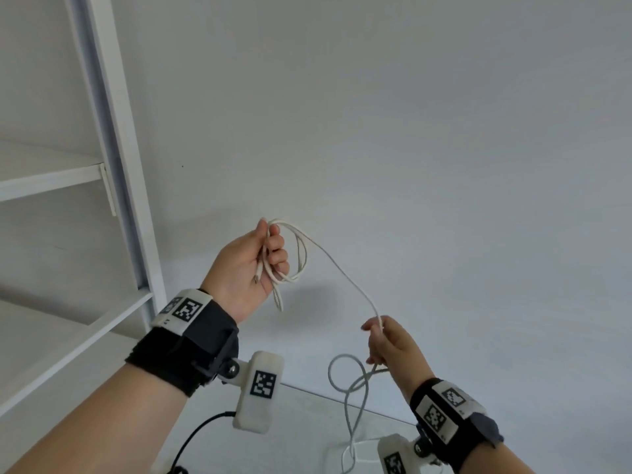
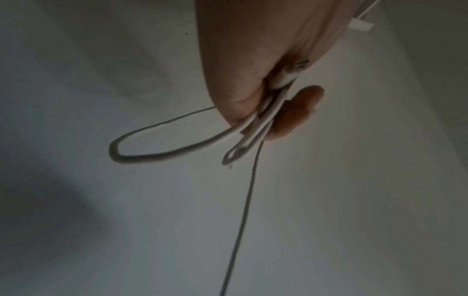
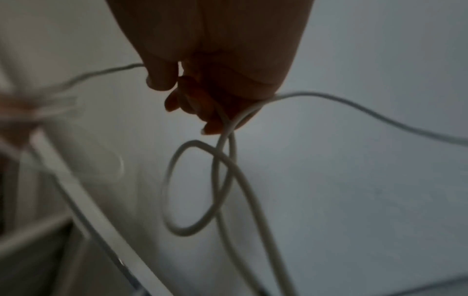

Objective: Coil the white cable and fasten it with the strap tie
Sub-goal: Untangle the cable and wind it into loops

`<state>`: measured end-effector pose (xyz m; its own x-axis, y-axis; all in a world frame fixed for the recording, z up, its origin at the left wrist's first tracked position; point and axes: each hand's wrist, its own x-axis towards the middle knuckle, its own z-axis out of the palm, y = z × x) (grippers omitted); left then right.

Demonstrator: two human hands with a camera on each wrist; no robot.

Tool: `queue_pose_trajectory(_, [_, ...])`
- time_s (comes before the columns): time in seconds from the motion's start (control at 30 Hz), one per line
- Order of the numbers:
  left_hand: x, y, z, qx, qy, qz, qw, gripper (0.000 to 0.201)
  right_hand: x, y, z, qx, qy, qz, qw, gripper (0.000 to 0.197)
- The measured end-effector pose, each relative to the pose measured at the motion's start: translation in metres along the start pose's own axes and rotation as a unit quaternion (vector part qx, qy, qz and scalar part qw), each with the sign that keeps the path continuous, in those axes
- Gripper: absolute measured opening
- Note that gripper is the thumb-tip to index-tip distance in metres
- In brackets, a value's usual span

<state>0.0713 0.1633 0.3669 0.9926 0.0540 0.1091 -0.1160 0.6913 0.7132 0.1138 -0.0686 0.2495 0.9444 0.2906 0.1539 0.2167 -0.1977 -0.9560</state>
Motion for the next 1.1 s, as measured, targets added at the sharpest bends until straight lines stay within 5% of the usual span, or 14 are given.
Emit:
queue_pose_trajectory(0.1, [-0.003, -0.012, -0.001, 0.011, 0.026, 0.008, 1.000, 0.031, 0.004, -0.010, -0.002, 0.084, 0.037, -0.022, 0.996, 0.033])
queue_pose_trajectory(0.23, [-0.006, -0.022, 0.003, 0.061, -0.007, 0.014, 0.998, 0.031, 0.007, -0.020, -0.003, 0.080, -0.008, -0.028, 0.996, 0.042])
queue_pose_trajectory(0.43, [-0.012, -0.032, 0.007, 0.095, -0.033, -0.016, 0.995, 0.032, 0.015, -0.041, 0.004, -0.083, -0.005, 0.037, 0.996, 0.043])
queue_pose_trajectory(0.67, [-0.011, -0.035, 0.008, 0.151, -0.046, -0.022, 0.987, 0.031, 0.000, -0.051, 0.021, -0.401, -0.249, 0.069, 0.879, 0.050])
queue_pose_trajectory(0.83, [-0.012, -0.049, 0.003, 0.302, 0.012, -0.023, 0.953, 0.029, -0.013, -0.069, 0.027, -0.465, -0.304, 0.023, 0.831, 0.050])
queue_pose_trajectory(1.1, [-0.018, -0.064, -0.009, 0.489, -0.027, -0.046, 0.871, 0.030, -0.017, -0.091, 0.020, -0.441, -0.269, -0.078, 0.853, 0.038])
